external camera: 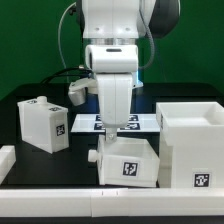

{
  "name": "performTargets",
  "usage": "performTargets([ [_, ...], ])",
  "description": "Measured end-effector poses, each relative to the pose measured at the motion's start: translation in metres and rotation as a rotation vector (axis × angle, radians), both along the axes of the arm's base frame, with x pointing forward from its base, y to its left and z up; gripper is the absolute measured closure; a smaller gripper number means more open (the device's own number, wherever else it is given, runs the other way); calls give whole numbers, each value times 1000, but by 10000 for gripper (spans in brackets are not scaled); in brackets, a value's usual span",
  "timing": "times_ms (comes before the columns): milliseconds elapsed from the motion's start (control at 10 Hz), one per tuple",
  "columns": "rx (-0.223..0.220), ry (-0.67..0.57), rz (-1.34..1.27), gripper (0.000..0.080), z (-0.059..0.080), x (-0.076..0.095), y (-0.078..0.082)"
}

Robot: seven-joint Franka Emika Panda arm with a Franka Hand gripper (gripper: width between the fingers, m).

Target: Assemble drawer

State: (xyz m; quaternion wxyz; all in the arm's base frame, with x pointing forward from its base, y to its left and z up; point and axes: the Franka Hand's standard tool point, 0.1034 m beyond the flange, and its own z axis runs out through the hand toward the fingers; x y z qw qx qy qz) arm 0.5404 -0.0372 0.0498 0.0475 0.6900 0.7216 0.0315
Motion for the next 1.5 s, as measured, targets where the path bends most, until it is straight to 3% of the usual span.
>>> performTargets([
  [200, 0, 0, -4, 764, 0, 0, -1],
  [500, 2, 39, -110, 764, 4, 13, 7],
  [700, -3, 82, -181, 764, 4, 15, 21],
  [1100, -2, 74, -178, 764, 2, 14, 18],
  [1500, 1, 74, -165, 764, 2, 15, 36],
])
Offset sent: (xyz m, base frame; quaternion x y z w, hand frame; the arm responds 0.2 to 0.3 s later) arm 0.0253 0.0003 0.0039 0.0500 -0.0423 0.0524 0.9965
